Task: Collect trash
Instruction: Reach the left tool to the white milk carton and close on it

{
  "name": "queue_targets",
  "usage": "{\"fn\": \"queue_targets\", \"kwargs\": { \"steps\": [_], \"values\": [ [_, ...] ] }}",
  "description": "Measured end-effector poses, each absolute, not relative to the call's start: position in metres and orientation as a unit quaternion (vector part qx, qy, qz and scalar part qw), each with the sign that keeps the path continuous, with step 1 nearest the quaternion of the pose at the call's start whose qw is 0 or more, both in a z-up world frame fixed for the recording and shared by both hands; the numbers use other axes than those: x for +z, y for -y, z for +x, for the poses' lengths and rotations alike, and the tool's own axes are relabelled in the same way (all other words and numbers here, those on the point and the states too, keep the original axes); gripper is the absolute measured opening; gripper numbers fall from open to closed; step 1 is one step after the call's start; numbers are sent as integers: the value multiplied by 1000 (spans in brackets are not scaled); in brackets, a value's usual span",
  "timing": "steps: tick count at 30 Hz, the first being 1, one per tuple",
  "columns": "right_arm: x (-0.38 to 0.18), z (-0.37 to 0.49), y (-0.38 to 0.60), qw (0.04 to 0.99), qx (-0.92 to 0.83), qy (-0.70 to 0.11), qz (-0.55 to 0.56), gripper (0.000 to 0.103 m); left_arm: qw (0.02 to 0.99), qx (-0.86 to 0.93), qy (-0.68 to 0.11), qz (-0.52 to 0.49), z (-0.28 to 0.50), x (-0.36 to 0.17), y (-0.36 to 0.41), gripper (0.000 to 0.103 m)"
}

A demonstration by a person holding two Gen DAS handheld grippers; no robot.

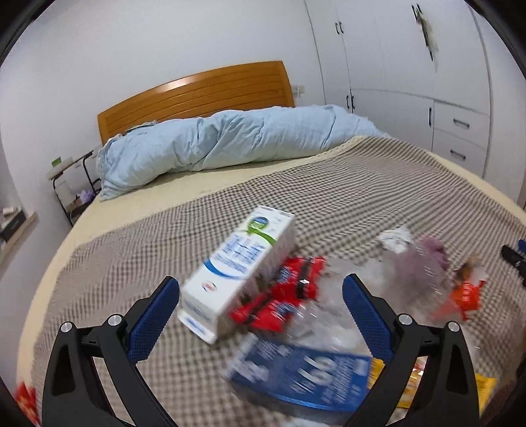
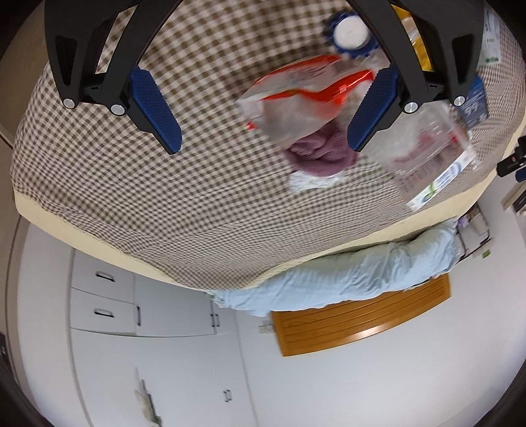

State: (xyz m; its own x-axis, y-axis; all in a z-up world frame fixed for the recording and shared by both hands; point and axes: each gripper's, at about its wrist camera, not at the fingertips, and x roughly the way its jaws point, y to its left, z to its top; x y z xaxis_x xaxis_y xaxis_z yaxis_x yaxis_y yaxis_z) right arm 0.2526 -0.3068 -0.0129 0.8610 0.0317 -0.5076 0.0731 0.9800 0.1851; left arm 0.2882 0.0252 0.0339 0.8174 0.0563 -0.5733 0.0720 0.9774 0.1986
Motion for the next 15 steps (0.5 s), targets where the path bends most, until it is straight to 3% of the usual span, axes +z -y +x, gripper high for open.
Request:
{"fn": "queue_targets", "kwargs": {
  "steps": [15],
  "values": [
    [-31, 291, 353, 948, -84, -279, 131, 97, 886, -37, -431, 169, 433, -14, -55, 96]
  ]
}}
